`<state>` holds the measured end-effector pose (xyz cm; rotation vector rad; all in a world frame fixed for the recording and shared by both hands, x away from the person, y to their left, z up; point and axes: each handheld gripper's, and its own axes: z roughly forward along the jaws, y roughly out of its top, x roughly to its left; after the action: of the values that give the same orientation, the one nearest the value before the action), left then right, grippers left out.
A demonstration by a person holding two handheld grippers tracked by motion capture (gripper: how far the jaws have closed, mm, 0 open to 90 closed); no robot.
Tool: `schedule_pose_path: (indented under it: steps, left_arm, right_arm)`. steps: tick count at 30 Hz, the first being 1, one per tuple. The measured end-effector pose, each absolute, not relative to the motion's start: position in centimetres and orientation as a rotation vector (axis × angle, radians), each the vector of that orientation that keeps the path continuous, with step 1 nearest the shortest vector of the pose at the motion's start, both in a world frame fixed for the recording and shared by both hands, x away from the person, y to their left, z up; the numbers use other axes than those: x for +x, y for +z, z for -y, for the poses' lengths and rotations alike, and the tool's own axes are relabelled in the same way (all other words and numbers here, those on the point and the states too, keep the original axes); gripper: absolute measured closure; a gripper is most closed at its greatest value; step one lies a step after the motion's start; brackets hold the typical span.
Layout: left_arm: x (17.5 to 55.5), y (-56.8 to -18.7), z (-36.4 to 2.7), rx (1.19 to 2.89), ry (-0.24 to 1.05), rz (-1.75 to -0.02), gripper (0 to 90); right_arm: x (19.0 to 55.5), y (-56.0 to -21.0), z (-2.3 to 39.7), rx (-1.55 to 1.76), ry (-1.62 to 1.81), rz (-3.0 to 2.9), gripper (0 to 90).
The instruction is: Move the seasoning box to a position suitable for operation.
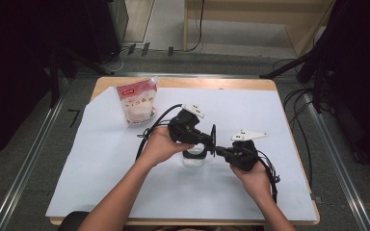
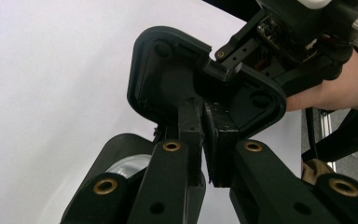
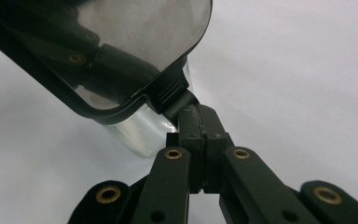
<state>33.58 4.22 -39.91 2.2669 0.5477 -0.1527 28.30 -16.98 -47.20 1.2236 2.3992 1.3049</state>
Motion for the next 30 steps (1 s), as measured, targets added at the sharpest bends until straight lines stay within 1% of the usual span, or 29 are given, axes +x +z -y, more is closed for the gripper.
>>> schedule_pose_path:
  steps: [13,20,22,25,28,30]
  left_arm:
    - [33.9,-40.6,-3.9,2.248,-0.162,-0.569,84.9]
    - [34.0,-40.6,-5.1,2.251,-0.161,-0.589,78.9]
    - [34.0,-40.5,-5.7,2.219,-0.171,-0.601,77.1]
    - [34.0,-40.2,-6.7,2.206,-0.152,-0.612,74.2]
    - [34.0,-39.9,-7.9,2.196,-0.127,-0.635,69.7]
    - [34.1,-39.9,-8.7,2.192,-0.106,-0.659,63.2]
  right_arm:
    - [28.3,-47.2,16.9,1.215,1.312,-2.392,90.0]
    - [28.3,-47.2,17.0,1.216,1.313,-2.398,90.0]
    - [28.1,-47.0,17.1,1.21,1.304,-2.406,90.0]
    - [27.6,-46.9,17.3,1.203,1.309,-2.416,90.0]
    - [27.1,-46.9,17.4,1.188,1.316,-2.438,90.0]
    - [26.9,-47.1,17.2,1.181,1.307,-2.468,90.0]
